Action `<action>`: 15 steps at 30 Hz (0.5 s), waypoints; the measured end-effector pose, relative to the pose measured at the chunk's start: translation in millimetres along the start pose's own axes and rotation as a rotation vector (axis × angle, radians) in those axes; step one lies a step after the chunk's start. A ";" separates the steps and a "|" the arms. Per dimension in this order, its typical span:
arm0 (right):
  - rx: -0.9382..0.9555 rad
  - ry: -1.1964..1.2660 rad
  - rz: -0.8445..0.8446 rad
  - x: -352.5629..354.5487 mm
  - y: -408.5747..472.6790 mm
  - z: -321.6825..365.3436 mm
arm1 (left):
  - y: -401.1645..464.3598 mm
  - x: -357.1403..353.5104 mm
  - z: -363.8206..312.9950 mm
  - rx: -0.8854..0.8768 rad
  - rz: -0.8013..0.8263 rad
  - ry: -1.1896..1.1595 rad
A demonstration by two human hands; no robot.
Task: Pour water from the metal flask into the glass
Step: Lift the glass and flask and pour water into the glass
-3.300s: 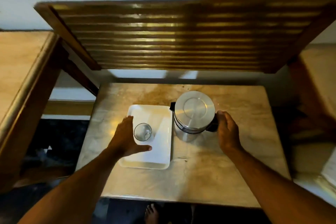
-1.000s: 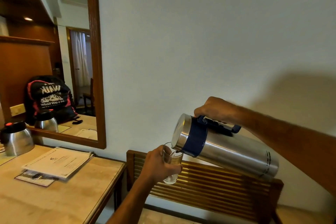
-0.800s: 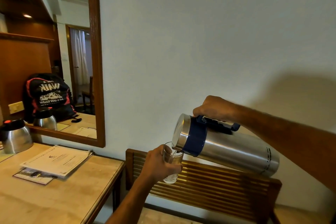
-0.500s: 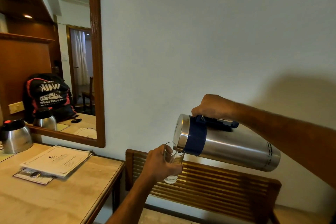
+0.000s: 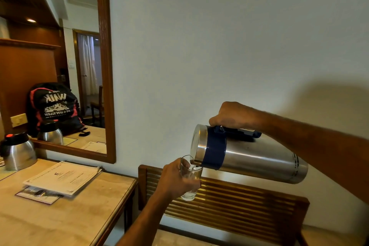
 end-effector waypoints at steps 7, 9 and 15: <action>0.000 0.012 -0.002 2.0 2.6 -7.1 | 3.9 -2.9 -2.1 -0.009 -0.003 -0.008; 0.000 0.018 -0.006 2.7 2.7 -9.6 | 5.2 -3.8 -2.0 -0.008 0.002 -0.031; 0.002 0.006 -0.012 3.6 2.6 -12.3 | 8.3 -5.6 -2.3 -0.013 0.013 -0.047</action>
Point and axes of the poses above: each hand's wrist, its own y-axis towards the middle knuckle, its own x-axis out of the back of the hand, z = x × y, the point moved 1 cm from there along y, towards the middle knuckle, and after that the axes turned 5 degrees about -y, right-handed, at the moved point
